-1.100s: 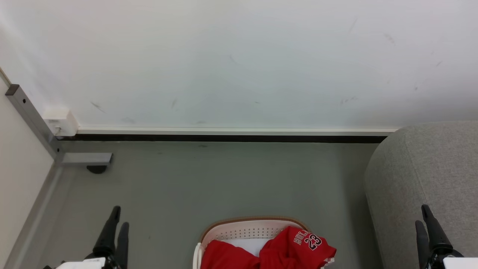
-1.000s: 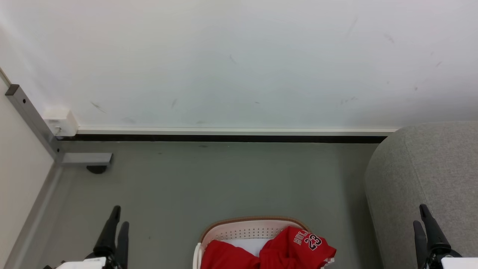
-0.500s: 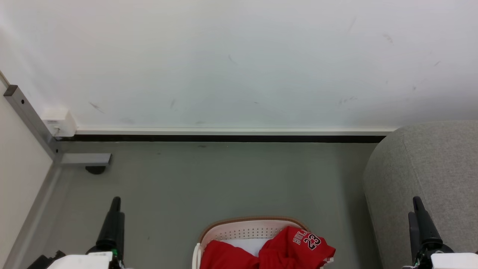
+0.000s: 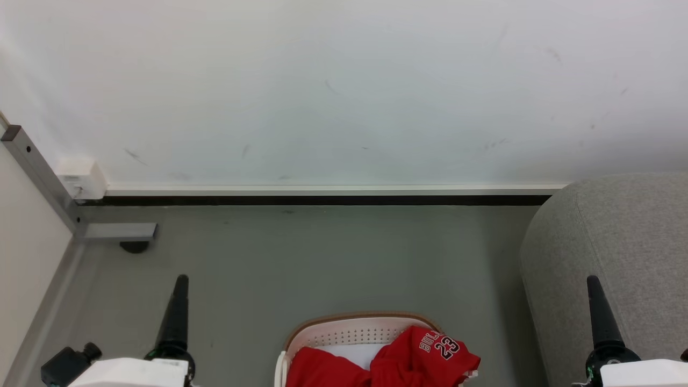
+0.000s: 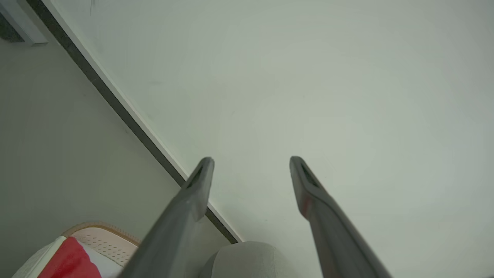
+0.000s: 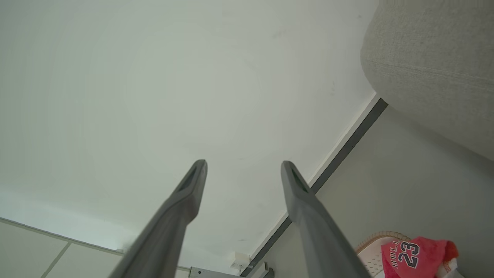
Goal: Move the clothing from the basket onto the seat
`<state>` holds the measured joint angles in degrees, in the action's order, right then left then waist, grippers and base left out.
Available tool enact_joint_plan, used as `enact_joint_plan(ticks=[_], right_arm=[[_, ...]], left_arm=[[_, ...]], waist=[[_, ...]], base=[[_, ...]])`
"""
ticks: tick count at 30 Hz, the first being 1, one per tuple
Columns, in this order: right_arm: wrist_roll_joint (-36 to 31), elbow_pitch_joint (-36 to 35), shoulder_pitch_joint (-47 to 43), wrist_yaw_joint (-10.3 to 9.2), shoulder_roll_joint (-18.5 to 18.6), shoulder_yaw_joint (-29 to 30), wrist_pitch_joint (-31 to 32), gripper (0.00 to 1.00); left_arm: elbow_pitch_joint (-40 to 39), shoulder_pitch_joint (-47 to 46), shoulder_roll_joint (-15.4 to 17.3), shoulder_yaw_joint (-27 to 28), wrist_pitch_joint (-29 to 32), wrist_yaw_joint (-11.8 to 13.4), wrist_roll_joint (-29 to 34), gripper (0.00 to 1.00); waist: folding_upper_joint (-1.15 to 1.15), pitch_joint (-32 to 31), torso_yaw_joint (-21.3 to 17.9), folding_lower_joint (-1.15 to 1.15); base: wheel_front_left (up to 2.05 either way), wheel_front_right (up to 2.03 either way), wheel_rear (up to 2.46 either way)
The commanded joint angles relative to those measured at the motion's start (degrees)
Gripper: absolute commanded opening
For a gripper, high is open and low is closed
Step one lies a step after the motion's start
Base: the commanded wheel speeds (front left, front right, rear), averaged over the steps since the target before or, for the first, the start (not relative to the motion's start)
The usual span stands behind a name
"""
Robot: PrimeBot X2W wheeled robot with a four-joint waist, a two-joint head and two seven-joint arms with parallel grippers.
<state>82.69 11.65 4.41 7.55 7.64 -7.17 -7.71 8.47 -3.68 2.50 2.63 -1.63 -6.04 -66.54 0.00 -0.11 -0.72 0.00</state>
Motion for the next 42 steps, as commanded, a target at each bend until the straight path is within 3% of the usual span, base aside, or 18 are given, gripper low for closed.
enact_joint_plan(ticks=[1,15,22,42], right_arm=[[-2.5,-0.9,1.3,-0.03,0.3,0.2,-0.5,1.00],[-26.1,1.7,1.4,-0.04,-0.8,0.5,-2.0,1.00],[-34.4,2.0,1.3,-0.05,-1.3,0.8,-2.6,1.00],[-50.6,5.3,2.0,-0.07,-2.5,0.7,-4.3,1.00]], left_arm=[[-1.3,-0.7,0.5,-0.1,-0.6,-0.4,2.6,1.00],[-1.7,0.3,0.8,-0.7,-3.4,-0.2,21.6,1.00],[-1.3,0.5,1.4,-2.0,-4.7,0.2,28.6,1.00],[-0.5,1.2,2.0,-4.2,-7.8,0.6,41.2,1.00]], waist=[[0.00,0.0,0.0,0.00],[0.00,-0.5,-0.3,0.00],[0.00,-0.6,-0.4,0.00],[0.00,-1.1,-1.1,0.00]], base=[[0.00,0.00,0.00],[0.00,0.00,0.00],[0.00,0.00,0.00],[0.00,0.00,0.00]])
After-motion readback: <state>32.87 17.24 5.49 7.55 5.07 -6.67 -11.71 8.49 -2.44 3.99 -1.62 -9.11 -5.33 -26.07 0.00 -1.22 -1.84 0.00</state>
